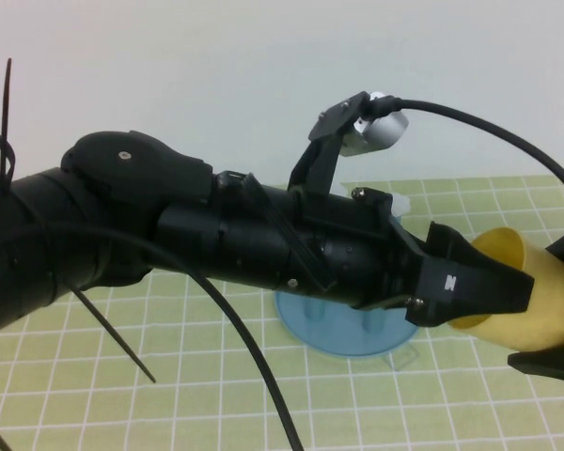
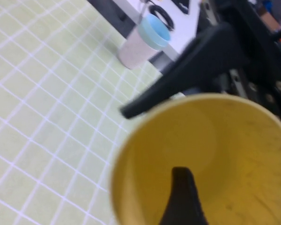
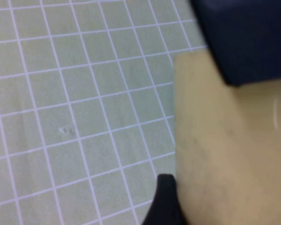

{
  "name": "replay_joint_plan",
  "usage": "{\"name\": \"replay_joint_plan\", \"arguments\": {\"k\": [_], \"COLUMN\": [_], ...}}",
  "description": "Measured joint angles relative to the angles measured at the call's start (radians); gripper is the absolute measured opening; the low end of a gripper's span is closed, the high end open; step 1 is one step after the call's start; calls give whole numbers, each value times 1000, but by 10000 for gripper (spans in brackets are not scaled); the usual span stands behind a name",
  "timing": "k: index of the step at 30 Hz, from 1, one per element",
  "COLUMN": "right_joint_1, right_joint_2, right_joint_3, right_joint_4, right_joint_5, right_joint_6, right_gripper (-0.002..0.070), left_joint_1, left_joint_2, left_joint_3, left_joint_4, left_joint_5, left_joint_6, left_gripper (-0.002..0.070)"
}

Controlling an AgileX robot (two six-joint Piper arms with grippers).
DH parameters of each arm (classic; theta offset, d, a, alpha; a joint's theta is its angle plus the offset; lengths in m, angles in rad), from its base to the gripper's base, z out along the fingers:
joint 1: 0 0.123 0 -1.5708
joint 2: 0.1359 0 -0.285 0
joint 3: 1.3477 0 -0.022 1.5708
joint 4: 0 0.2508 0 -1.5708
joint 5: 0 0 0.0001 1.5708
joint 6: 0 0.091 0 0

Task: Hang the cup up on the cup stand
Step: Adjust the cup with two arms

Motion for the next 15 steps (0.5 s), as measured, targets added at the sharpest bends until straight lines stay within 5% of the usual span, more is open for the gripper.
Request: {"name": "replay_joint_plan", "arguments": {"k": [15], "right_joint_1": [0], "right_joint_2": [0], "right_joint_3": [0], "right_joint_4": [12], "right_joint_5": [-2], "right_joint_6": [-1], "right_gripper": [575], "left_joint_1": [-60], "left_joint_2": [-2], "left_joint_3": [0], "left_joint_4": [50], "left_joint_5": [-106], "left_joint_6": [9], "left_gripper": [459]}}
